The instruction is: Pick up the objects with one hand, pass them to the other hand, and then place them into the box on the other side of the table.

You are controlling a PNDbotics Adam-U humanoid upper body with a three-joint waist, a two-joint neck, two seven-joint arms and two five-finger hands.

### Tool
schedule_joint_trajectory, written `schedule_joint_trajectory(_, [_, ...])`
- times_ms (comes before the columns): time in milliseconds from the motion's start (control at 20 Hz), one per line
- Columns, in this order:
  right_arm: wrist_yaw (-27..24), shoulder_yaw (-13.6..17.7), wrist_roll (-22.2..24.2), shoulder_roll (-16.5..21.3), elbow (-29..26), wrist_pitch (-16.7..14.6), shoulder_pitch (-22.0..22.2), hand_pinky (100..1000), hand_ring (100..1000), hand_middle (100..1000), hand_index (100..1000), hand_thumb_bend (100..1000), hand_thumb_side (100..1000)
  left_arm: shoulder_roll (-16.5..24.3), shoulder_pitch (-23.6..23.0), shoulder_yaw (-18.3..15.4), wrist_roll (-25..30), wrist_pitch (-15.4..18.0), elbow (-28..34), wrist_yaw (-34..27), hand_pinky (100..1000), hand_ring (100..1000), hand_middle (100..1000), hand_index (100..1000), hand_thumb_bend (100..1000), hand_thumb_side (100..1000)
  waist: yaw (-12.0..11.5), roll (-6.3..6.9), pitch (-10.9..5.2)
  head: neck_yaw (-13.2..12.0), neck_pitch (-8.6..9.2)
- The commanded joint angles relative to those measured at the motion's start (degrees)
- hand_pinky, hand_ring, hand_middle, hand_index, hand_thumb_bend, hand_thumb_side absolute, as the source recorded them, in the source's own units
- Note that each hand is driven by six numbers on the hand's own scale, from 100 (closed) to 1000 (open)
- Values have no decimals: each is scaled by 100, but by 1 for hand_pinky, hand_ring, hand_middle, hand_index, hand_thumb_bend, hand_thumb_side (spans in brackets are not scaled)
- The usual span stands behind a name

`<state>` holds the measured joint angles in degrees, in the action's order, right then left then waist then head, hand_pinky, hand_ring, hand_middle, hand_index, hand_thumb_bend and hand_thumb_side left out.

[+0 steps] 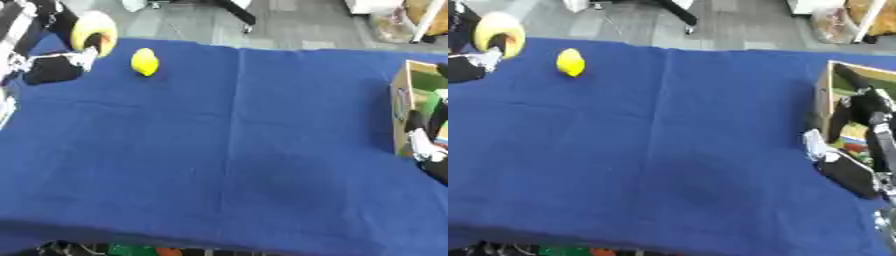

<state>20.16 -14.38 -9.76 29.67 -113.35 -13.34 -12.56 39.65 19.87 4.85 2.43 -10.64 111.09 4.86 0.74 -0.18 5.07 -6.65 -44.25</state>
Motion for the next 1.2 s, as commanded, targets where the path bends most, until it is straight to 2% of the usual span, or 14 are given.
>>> schedule_joint_trajectory(50, [-34, -182, 209, 176, -124, -255, -324, 339, 293, 270, 955, 100, 352, -119, 198, 171, 228, 34, 314, -337, 637, 402, 352, 478, 100, 197, 7, -33, -113, 42, 13])
schedule_joint_trajectory(250, [17, -440, 482, 175, -124, -516, -823, 323, 280, 258, 951, 100, 267, -405, 377, 492, 533, 49, 349, -601, 636, 399, 349, 474, 100, 227, 4, -38, -124, 58, 13])
schedule_joint_trajectory(350, [69, -553, 583, 165, -124, -583, -1009, 312, 271, 250, 949, 100, 258, -504, 439, 639, 639, 16, 350, -698, 636, 398, 347, 472, 100, 243, -1, -41, -126, 67, 13])
schedule_joint_trajectory(800, [-173, -1048, 969, 20, -124, -450, -1474, 244, 221, 200, 941, 100, 297, -670, 712, 1262, 1141, -90, 351, -1214, 640, 397, 346, 471, 100, 283, -35, -64, -103, 69, 13])
schedule_joint_trajectory(1200, [-476, -1240, 1201, -140, -124, -478, -1800, 195, 191, 166, 927, 100, 293, -723, 953, 1571, 1461, -49, 351, -1553, 640, 397, 338, 466, 100, 299, -65, -77, -101, 89, 13])
